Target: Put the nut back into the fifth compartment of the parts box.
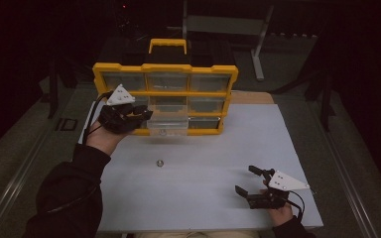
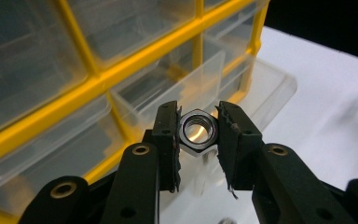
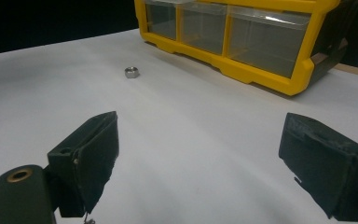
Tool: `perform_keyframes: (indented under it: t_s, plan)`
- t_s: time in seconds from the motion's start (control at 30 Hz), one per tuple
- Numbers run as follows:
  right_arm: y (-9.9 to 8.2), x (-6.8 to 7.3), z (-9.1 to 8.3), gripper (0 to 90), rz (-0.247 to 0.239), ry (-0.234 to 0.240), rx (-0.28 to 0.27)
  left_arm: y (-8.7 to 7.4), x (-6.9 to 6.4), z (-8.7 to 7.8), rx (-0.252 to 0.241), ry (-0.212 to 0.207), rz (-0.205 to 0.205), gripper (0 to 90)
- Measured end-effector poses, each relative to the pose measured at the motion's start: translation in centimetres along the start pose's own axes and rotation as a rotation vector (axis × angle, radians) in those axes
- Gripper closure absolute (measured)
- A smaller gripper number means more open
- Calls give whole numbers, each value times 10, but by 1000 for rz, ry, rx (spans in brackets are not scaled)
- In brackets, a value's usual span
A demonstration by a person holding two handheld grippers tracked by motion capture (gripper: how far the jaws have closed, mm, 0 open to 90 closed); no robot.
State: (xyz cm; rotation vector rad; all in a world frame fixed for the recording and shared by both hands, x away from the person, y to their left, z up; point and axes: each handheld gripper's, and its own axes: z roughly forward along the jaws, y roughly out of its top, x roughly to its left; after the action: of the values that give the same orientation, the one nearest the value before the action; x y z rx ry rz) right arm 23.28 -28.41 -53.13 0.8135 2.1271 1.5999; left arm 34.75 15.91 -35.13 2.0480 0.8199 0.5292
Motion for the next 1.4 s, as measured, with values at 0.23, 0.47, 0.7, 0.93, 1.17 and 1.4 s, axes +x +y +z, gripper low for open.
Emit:
perform_keyframes:
  t_s: [0.23,0.47,0.7,0.93,1.17,1.4]
  plan:
    - [0,0,0,122,2,1,0,10,-5,17,-7,7,-24,688]
    - [0,0,0,122,3,4,2,14,-7,28,-13,18,-53,688]
    - [0,0,0,122,3,3,0,19,-11,44,6,23,-72,688]
    - [0,0,0,122,4,4,-1,21,-16,57,30,16,-68,687]
    - [0,0,-1,121,4,4,-1,20,-19,68,75,-11,-67,687]
    - [0,0,0,122,1,3,4,20,-18,74,119,-35,-71,687]
